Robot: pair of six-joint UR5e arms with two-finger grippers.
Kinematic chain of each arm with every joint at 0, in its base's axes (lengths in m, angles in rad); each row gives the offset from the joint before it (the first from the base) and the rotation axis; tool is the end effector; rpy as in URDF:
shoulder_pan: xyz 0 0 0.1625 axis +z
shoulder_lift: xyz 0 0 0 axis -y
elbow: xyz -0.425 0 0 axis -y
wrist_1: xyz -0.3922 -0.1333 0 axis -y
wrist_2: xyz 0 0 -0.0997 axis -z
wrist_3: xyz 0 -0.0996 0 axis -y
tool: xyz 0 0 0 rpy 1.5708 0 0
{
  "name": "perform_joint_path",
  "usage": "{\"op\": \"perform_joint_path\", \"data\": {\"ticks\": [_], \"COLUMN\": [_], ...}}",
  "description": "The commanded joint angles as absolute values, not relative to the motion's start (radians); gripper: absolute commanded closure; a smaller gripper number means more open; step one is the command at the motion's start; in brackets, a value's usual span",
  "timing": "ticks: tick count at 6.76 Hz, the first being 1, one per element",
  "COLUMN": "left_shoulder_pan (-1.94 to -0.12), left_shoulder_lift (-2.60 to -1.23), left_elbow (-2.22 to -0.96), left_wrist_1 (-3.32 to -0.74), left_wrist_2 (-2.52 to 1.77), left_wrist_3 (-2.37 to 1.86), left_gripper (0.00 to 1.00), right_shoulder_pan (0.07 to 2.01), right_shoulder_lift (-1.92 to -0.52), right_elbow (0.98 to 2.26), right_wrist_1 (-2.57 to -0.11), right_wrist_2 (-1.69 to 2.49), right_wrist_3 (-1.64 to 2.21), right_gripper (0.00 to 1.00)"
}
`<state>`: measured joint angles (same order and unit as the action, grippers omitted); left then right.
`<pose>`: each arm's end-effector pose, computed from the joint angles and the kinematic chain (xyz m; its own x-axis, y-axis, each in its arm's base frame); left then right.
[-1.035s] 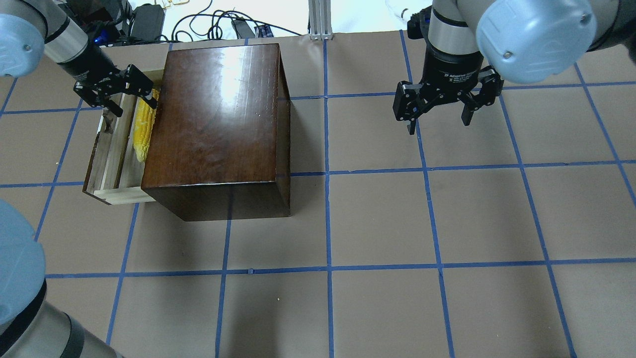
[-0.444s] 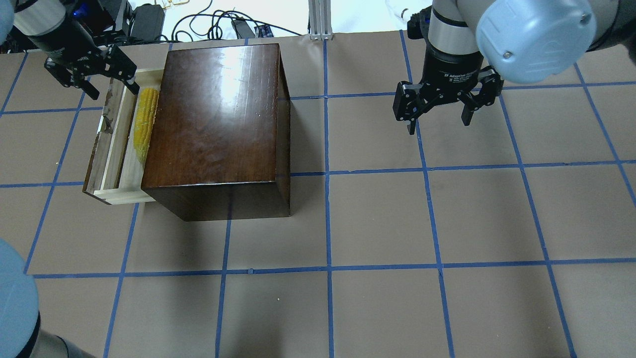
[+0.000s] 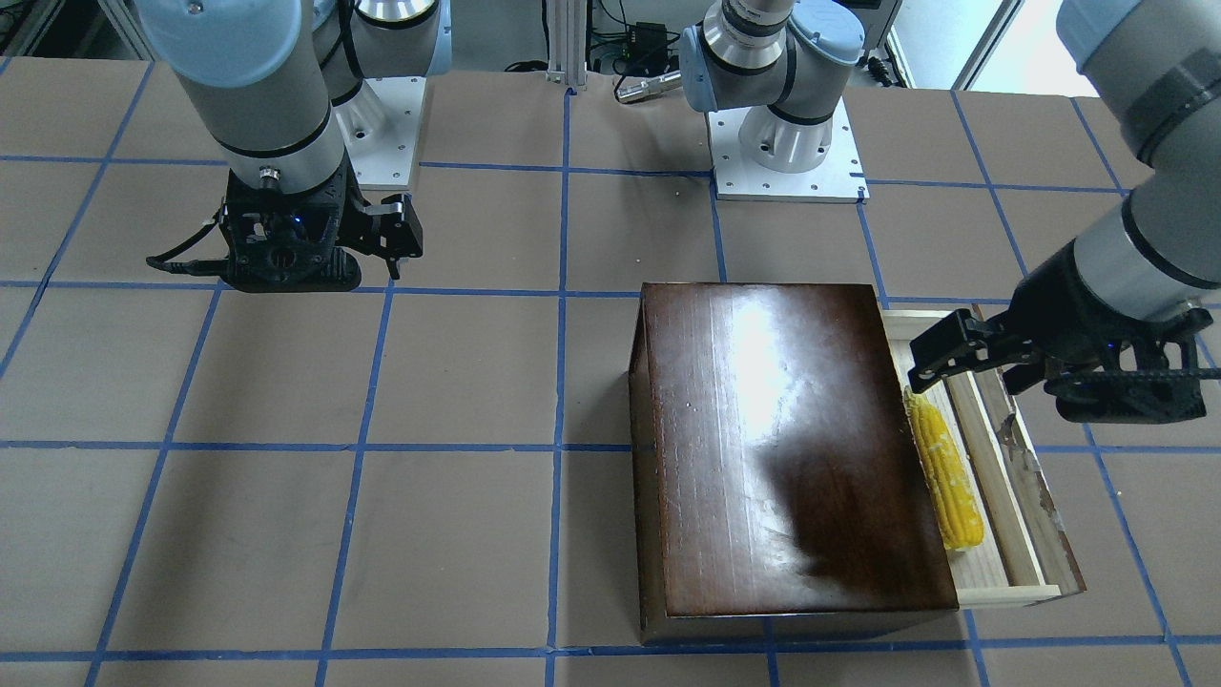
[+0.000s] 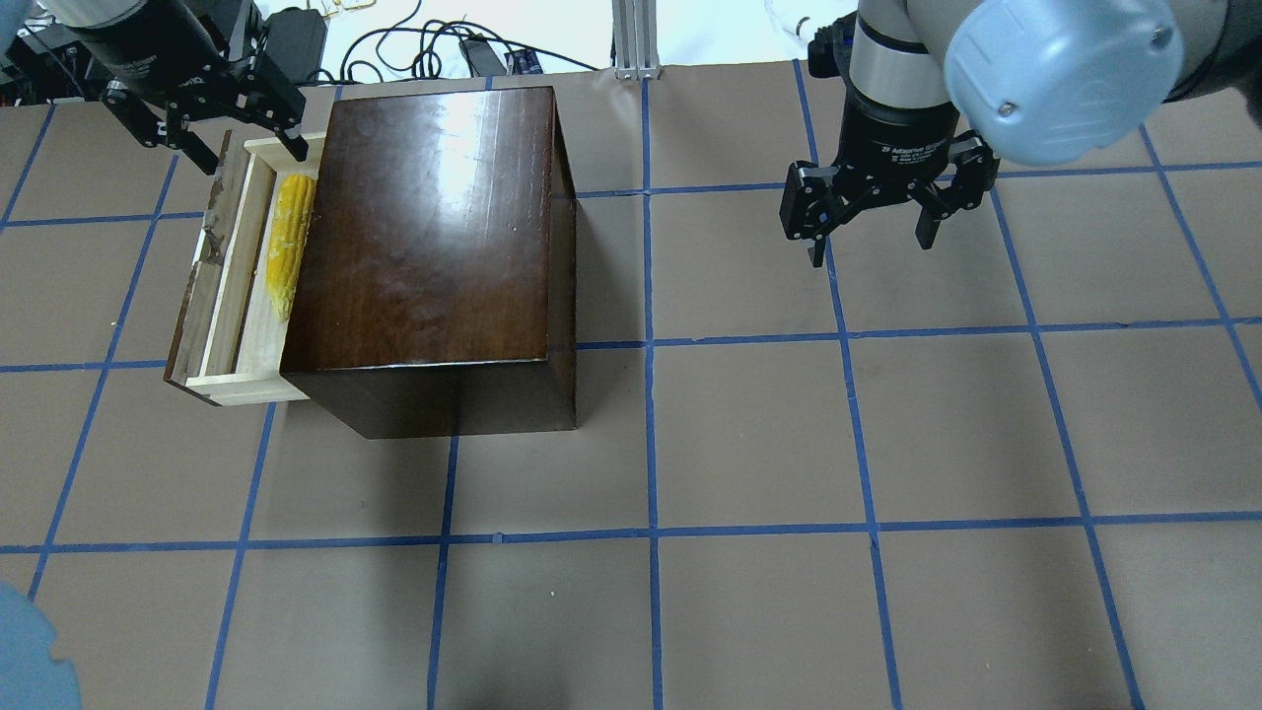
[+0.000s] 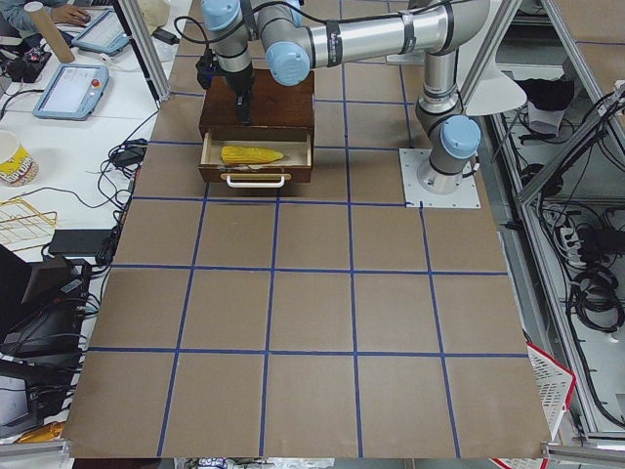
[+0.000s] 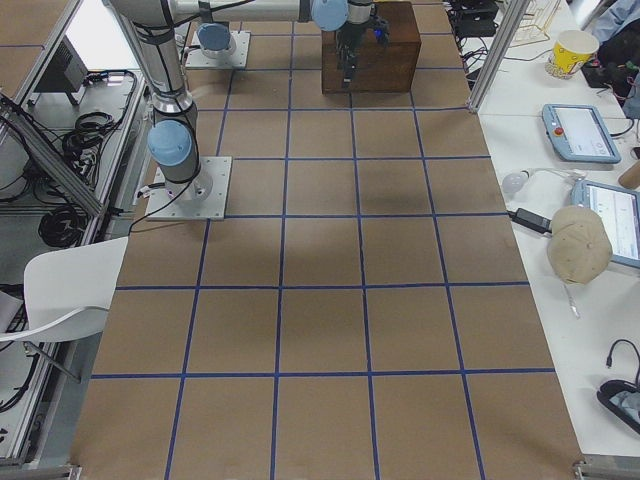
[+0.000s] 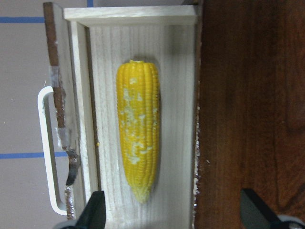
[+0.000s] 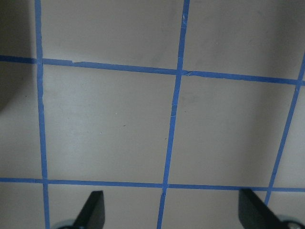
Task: Open drawer and put corn inside
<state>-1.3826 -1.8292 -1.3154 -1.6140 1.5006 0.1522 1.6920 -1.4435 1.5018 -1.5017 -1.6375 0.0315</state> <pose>-0.0263 -0.6115 0.4684 -0.9963 -0.0388 0.0763 -0.0363 0.9987 0.0350 0.1900 -0.5125 0.4500 -0.9927 -0.0980 0.0701 -0.0887 0.9882 0.1249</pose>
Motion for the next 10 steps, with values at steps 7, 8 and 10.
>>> {"op": "perform_joint_path", "data": {"ticks": [7,8,10], "left_shoulder_pan": [-1.516,-1.516,-1.516], "left_shoulder_lift": [-1.695,-1.689,-1.687], "left_elbow": [-1.491,-1.506,-1.508], "left_wrist_1": [-1.575,-1.572,-1.572], "left_wrist_2": [1.569,1.565,1.565], "left_wrist_3": [0.002,-0.002,0.003], "left_gripper": [0.00,0.00,0.00], "right_shoulder_pan": [1.692,1.692,1.692], "right_shoulder_lift": [-1.443,-1.443,-1.443], "right_elbow": [1.502,1.502,1.502], "right_wrist_1": [-1.502,-1.502,-1.502], "right_wrist_2": [-1.638,-1.638,-1.637], "right_wrist_3": [0.032,0.032,0.032], "right_gripper": [0.00,0.00,0.00]}}
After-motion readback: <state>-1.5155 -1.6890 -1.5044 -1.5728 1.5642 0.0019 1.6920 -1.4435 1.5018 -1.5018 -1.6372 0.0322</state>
